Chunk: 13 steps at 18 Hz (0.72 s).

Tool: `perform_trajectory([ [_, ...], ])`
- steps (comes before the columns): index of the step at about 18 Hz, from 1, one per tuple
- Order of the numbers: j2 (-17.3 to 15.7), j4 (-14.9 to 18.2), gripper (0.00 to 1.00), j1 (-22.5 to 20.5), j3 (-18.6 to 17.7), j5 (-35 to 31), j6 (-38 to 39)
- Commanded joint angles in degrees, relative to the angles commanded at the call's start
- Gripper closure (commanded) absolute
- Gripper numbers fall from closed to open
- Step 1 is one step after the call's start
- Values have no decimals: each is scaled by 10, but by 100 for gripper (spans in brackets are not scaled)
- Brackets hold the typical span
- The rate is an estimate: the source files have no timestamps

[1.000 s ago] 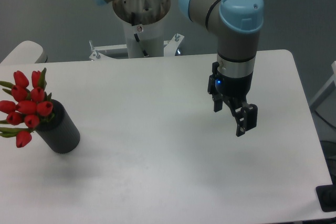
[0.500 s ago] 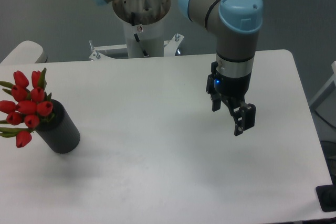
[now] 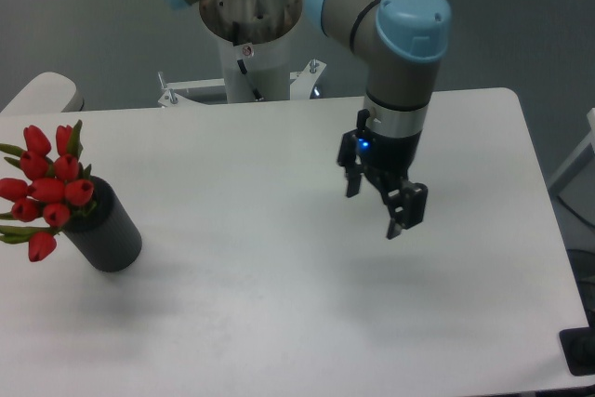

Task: Pick up the flowers from the vase
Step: 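Move the open gripper toward the red tulip stems above the black vase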

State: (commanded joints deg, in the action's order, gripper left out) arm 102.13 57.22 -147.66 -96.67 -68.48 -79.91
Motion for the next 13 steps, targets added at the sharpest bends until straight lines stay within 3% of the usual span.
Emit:
perform_trajectory([
  [3, -13, -24, 0, 4, -47, 56, 24],
  [9, -39, -28, 0, 4, -116, 274, 113],
  [13, -56, -33, 0, 40, -156, 313, 114],
])
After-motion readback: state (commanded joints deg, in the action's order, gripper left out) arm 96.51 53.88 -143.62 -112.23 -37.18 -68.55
